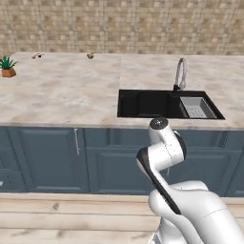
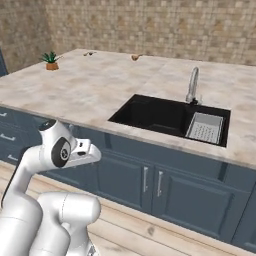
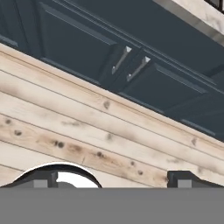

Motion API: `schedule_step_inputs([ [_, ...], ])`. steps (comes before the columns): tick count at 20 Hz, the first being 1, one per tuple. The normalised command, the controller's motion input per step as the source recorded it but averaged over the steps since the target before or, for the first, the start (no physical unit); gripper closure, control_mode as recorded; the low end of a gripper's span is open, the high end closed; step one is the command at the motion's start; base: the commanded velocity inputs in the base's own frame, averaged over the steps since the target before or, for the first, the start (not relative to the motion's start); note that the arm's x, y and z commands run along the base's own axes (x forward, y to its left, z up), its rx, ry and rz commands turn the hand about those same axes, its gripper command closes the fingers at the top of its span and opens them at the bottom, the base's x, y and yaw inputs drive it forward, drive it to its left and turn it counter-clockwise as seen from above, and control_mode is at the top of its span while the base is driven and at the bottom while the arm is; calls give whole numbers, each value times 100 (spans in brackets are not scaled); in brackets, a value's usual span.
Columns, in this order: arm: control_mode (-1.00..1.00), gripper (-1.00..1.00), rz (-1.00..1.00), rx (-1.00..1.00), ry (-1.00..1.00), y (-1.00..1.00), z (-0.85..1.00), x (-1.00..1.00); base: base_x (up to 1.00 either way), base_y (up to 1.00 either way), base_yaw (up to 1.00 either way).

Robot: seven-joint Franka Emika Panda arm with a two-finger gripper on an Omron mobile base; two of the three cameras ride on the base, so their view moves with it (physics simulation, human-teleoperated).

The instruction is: Pick up the metallic utensils from the counter and place them in the open drawer. Make sure not to pick up any wooden utensils.

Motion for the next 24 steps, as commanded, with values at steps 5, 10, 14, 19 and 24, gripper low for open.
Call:
schedule_step_inputs([
  [5,100,-100,0,0,0,0,0,0,2,100,8],
  [10,100,-100,0,0,0,0,0,0,23,100,0],
  [14,100,-100,0,0,0,0,0,0,100,100,-7],
  [19,100,-100,0,0,0,0,0,0,99,100,-13],
  [24,100,-100,0,0,0,0,0,0,6,100,9],
])
